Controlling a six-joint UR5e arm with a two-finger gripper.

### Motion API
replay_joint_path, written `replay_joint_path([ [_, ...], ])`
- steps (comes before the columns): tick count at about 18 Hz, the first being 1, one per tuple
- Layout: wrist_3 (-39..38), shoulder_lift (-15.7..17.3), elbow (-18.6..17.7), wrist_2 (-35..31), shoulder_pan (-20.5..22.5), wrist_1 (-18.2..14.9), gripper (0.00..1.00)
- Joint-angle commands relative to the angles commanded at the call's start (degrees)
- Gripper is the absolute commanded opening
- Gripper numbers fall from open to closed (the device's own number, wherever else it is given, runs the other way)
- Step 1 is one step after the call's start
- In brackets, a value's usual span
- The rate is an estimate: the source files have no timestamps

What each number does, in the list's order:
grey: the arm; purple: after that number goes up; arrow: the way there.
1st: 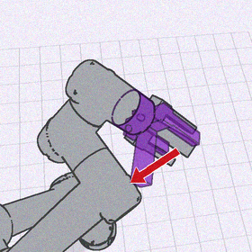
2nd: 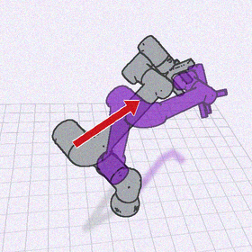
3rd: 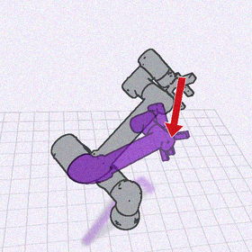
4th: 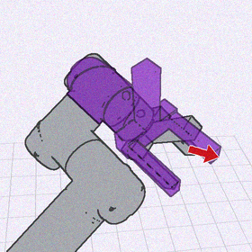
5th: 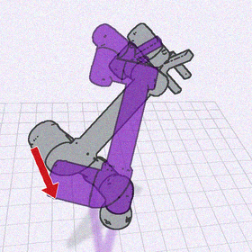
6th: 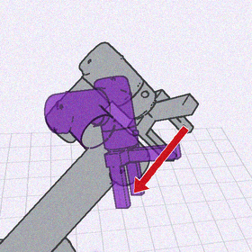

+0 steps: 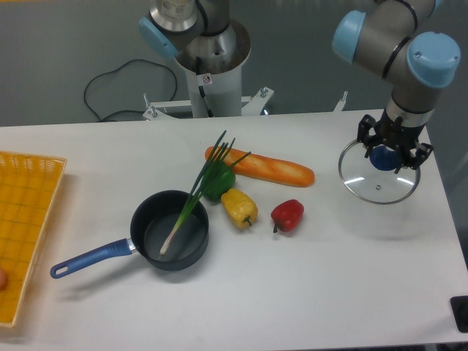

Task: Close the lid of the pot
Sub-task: 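Carry the glass lid by its blue knob toward the saucepan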

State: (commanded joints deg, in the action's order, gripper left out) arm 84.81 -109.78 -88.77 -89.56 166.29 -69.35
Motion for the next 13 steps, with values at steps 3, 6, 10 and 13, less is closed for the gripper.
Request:
replay_joint_path([
  [3,-0.5,0.0,0.2,-2.5,-0.9,-0.8,0.44],
  [6,-3.4,0.9,0.3,-2.7,-2.5,-1.8,0.44],
  [10,-10.6,1.6,0.3,-2.9,-7.0,-2.8,0.44],
  [13,-14.1,1.9,0.3,-2.9,-9.6,-3.6,0.44],
])
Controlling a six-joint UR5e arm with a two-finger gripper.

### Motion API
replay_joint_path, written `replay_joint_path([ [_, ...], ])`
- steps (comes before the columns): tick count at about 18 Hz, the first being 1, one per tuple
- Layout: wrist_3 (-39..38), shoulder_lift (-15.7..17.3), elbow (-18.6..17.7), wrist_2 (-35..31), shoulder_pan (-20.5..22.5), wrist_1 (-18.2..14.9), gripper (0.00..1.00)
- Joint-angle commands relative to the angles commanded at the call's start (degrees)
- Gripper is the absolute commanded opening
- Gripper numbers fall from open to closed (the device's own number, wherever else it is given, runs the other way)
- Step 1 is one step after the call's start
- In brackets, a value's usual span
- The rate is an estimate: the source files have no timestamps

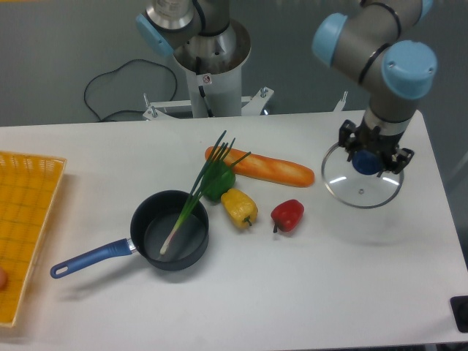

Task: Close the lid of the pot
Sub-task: 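Carry the glass lid by its blue knob toward the saucepan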

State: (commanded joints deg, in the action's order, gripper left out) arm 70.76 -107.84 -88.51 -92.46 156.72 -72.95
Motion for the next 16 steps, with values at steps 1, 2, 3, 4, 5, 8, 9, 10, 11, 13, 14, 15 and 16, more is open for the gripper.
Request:
replay_joint_path([
  [1,-1.1,0.2,0.0,0.0,-0.6,-0.1,0.44],
  [2,-2.0,0.3,0.0,0.0,-1.2,-0.1,0.44],
  [3,-2.8,0.3,-0.1,0.0,-2.0,-0.2,0.44],
  [4,-3.4,0.3,-0.1,0.0,-2.6,-0.6,0.44],
  [5,-4.0,0.4,-0.1,0.0,-3.2,-1.1,0.44],
  [8,-6.4,1.2,-0.2,0.0,-5.6,-2.9,0.44],
  [9,-7.6,1.5,-0.3,0.0,-6.7,-3.2,0.44],
  [10,-8.6,1.8,-0.4,0.0,-7.6,-3.3,0.44],
  [11,-9.8,1.8,-0.5,0.0,-8.6,-3.4,0.44],
  [13,-11.9,1.8,-0.5,-0.1,-10.5,-3.9,0.44],
  [14,-12.7,1.8,-0.5,-0.1,-11.3,-4.0,0.44],
  [15,-13.7,1.8,-0.7,-0.1,-12.1,-4.0,0.44],
  [16,-14.7,1.8,-0.8,-0.1,-12.8,-4.0,0.44],
])
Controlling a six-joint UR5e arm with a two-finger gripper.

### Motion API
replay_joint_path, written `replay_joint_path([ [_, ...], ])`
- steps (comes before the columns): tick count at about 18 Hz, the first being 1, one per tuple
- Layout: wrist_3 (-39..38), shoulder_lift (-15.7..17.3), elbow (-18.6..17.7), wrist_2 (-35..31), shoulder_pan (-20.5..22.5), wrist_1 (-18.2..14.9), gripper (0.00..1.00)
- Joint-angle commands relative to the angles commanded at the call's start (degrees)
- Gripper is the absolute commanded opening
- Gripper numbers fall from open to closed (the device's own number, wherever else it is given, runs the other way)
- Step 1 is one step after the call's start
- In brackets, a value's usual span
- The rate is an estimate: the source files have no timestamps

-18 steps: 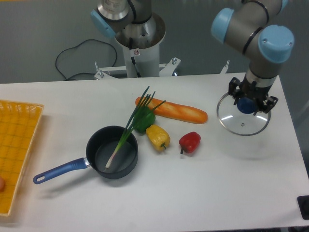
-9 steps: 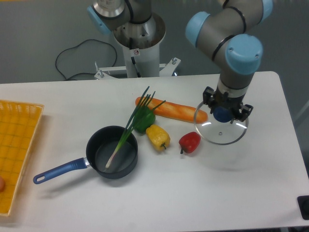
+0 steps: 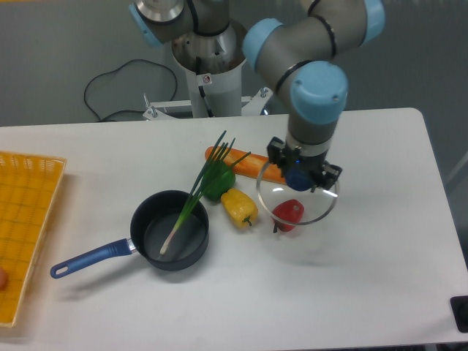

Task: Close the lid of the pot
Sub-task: 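Carry the glass lid by its blue knob toward the saucepan, then move the held lid over the saucepan and lower it onto the rim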

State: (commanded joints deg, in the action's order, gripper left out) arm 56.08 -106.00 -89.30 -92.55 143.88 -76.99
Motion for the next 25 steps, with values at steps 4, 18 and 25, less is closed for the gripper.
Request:
replay_joint_path([
  [4,-2.5,0.8,-1.2,0.0,-2.6,0.3,0.44],
  [18,-17.1,-1.3,-3.5,-1.8,-14.9,5.9,0.44],
  [25,-18.3,-1.5,-5.2,-2.1,-16.6,5.9,0.44],
])
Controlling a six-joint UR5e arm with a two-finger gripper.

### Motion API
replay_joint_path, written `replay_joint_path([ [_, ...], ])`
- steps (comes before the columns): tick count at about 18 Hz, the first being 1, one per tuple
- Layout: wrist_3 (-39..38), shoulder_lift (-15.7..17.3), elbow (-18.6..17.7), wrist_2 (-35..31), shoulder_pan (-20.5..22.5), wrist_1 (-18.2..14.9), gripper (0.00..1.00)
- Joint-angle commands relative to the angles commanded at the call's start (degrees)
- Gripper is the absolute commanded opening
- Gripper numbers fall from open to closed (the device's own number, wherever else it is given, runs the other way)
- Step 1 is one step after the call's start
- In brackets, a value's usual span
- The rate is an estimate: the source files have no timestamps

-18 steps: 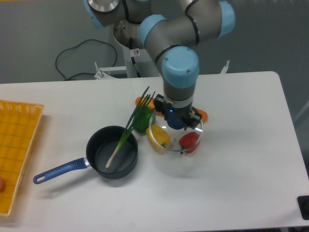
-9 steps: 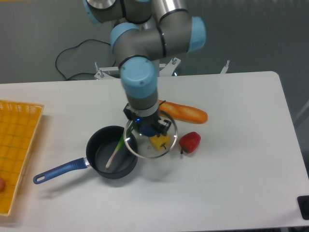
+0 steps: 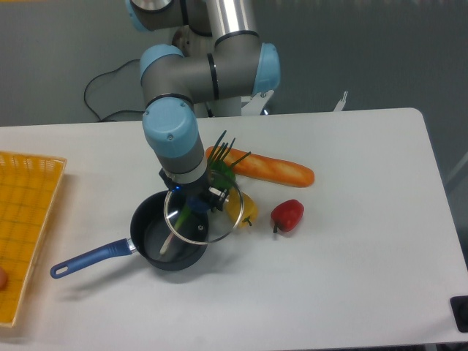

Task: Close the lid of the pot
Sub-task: 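Move the held lid over the saucepan and lower it onto the rim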

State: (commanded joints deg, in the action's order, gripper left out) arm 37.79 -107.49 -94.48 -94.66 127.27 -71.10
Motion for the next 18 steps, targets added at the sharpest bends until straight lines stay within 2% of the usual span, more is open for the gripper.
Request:
replay_joint_path([
  [18,-3.6,-2.5,2.4,-1.6,-4.2,0.4,0.44],
])
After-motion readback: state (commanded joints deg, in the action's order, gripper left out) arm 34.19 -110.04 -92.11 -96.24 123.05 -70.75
